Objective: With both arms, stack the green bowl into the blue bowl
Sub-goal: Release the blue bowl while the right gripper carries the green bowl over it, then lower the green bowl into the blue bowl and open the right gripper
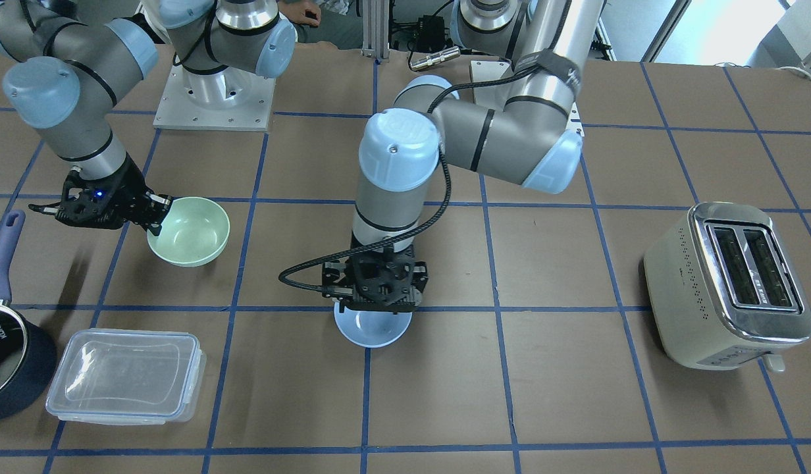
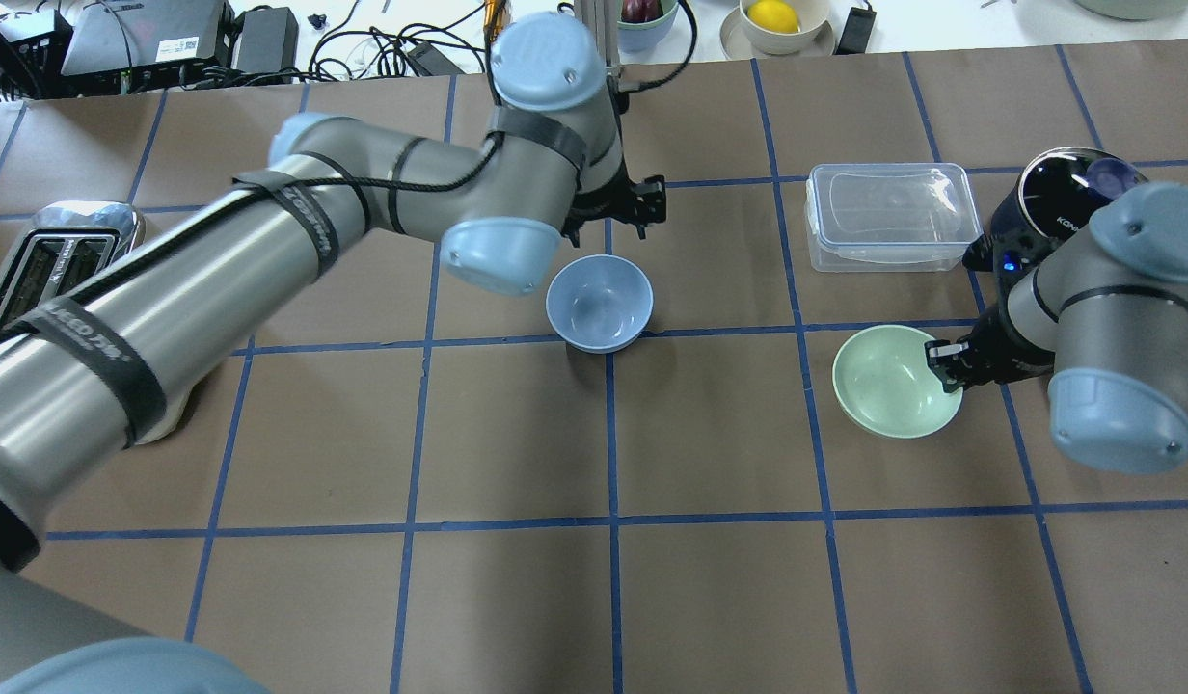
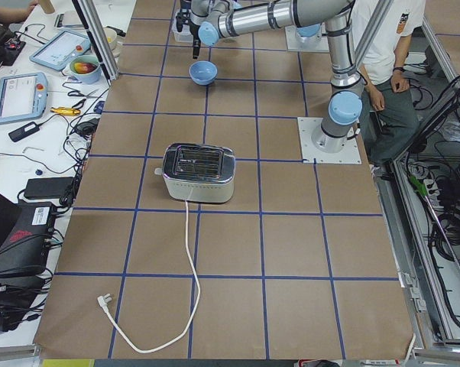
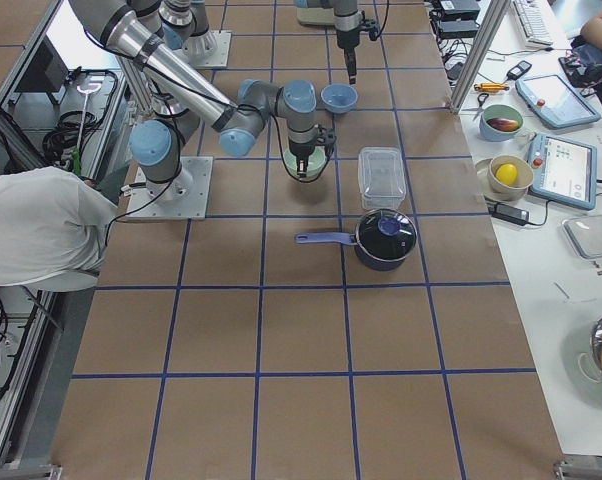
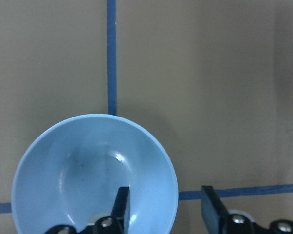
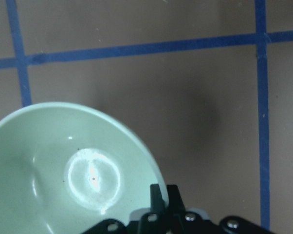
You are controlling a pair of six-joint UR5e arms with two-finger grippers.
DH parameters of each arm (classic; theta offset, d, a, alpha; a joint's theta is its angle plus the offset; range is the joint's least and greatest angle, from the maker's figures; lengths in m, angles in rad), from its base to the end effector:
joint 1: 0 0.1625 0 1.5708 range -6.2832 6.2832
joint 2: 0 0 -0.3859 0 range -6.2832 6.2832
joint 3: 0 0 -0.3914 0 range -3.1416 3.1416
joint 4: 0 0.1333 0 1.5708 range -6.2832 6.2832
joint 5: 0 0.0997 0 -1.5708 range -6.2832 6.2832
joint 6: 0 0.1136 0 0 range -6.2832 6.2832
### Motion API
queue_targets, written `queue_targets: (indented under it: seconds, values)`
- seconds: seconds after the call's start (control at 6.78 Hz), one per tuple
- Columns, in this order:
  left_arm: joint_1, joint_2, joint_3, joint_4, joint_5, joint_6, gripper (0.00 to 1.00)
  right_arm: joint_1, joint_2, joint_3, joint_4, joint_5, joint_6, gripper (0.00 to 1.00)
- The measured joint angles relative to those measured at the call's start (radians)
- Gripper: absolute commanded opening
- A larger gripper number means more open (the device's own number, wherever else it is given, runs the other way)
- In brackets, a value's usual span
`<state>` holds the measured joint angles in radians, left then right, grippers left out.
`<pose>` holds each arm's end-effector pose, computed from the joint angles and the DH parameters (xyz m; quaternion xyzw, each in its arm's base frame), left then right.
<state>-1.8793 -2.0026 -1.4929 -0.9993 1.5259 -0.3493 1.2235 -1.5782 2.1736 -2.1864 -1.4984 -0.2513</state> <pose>-0.3294 -0.5778 0.2880 0.0178 -0.9937 0.0955 0.0562 -0.0110 -0.4461 0.2176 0.0476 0.9982 -0.0203 0.0316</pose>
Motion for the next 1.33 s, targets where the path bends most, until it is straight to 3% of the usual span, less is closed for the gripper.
queue_targets:
  seconds: [0.3,0.59,0.74,1.03,1.33]
  values:
    - [0.124,0.112,0.055,-0.224,0.009,0.163,1.0,0.092,0.055,-0.183,0.124,0.074,0.139,0.0]
    - [0.254,0.27,0.06,-0.484,0.01,0.347,1.0,0.288,0.2,-0.404,0.161,0.08,0.348,0.0]
    - [0.282,0.336,0.052,-0.549,0.011,0.387,1.0,0.391,0.266,-0.49,0.17,0.08,0.475,0.0]
    - [0.3,0.359,0.027,-0.491,0.01,0.407,1.0,0.535,0.36,-0.561,0.163,0.074,0.667,0.0]
    - [0.297,0.356,0.009,-0.458,0.01,0.408,1.0,0.588,0.403,-0.559,0.156,0.063,0.714,0.0]
